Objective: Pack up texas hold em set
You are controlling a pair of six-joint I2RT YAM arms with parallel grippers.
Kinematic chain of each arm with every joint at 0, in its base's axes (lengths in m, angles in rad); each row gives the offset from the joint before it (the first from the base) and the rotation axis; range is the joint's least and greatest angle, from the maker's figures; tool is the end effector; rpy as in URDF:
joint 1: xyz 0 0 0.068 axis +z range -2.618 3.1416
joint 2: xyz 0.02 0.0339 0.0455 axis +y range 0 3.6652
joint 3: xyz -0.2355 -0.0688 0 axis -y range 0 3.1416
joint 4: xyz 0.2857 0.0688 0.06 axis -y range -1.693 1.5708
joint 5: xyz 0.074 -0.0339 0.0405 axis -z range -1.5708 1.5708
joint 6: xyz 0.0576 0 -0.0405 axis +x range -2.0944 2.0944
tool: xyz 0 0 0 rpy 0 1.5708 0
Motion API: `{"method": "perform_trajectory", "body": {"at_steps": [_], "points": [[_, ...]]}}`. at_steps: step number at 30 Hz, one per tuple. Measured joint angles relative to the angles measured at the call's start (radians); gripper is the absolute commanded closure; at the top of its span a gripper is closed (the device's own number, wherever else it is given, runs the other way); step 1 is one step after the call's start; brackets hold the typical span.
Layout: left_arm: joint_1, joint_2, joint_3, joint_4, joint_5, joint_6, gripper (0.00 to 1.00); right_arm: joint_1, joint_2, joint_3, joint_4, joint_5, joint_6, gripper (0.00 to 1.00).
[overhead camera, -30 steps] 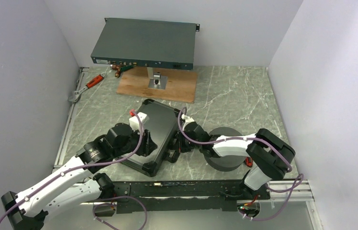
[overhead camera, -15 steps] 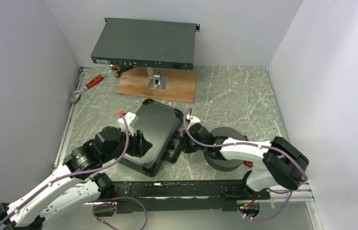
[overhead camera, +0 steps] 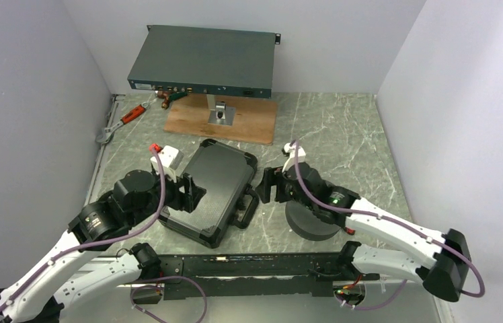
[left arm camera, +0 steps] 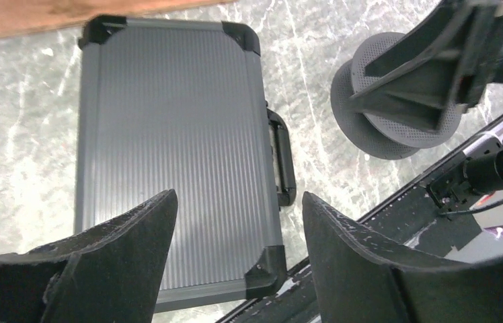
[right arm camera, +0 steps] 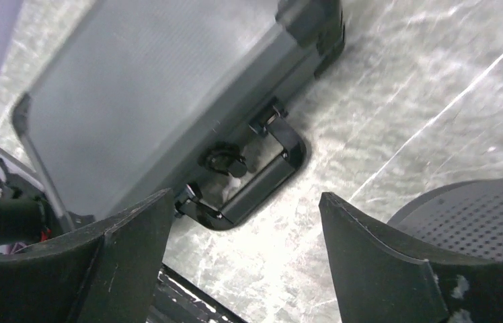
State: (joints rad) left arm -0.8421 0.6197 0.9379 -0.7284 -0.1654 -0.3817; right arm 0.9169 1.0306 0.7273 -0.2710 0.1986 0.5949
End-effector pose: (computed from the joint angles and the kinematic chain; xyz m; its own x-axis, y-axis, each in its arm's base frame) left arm 0.1408 -0.1435 0.3445 -0.4831 -0.0105 -0.8755 0.4907 0.8249 -0.2807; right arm 0.1909 0.2304 0.2165 -0.6533 0.0508 -0.7554 -0.3758 0.8444 0.3818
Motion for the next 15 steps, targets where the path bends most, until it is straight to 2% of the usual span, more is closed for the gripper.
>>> {"method": "perform_trajectory", "body": {"at_steps": [6,12,15], "points": [[0.0,0.011,0.113,-0.056,-0.059,0.071,0.09,0.0,-0.117,0.114,-0.09,0.081,-0.043,0.09],[0.0,0.005,0.201,-0.079,-0.149,0.138,0.06,0.0,-0.228,0.164,-0.126,0.147,-0.051,0.06],[0.0,-0.014,0.206,-0.082,-0.207,0.171,0.05,0.0,-0.279,0.165,-0.125,0.154,-0.047,0.01]]}}
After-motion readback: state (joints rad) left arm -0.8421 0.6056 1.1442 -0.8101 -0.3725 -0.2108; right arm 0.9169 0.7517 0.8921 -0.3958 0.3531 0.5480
